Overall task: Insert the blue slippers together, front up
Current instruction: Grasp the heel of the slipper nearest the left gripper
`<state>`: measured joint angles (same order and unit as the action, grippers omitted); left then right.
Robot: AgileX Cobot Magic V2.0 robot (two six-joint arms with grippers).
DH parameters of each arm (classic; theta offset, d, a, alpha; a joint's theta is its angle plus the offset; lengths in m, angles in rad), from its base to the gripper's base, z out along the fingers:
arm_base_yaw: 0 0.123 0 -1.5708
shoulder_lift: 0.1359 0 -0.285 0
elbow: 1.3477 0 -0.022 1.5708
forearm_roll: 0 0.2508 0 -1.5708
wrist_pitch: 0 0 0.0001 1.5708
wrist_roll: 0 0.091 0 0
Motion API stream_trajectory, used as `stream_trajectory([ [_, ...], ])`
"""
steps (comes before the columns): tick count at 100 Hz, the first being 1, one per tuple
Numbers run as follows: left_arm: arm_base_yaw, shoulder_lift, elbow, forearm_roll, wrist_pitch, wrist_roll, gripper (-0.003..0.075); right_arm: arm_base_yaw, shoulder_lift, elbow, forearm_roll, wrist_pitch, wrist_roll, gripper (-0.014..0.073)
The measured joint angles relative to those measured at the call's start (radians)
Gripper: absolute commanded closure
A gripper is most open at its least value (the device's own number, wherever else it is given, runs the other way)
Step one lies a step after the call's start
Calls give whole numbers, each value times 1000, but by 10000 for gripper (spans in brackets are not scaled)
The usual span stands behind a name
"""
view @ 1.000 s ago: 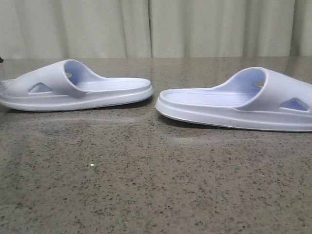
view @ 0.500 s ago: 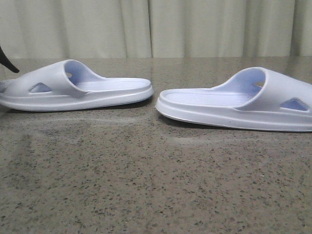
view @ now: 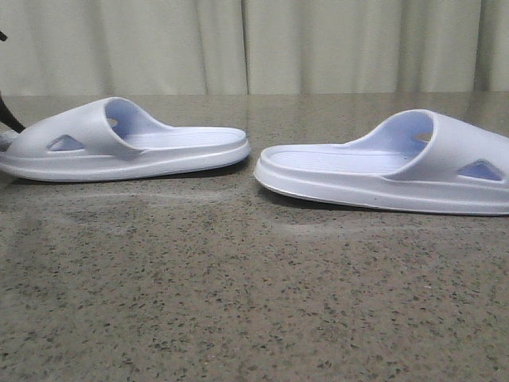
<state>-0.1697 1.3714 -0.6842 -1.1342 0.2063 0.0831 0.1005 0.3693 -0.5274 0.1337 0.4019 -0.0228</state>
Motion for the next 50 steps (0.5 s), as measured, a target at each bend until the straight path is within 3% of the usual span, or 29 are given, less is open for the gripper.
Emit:
stream_trajectory([
  [29, 0, 1, 2, 0, 11, 0, 429, 0, 0, 0, 0, 0, 0, 138],
  [50, 0, 5, 4, 0, 22, 6, 587, 0, 0, 0, 0, 0, 0, 138],
])
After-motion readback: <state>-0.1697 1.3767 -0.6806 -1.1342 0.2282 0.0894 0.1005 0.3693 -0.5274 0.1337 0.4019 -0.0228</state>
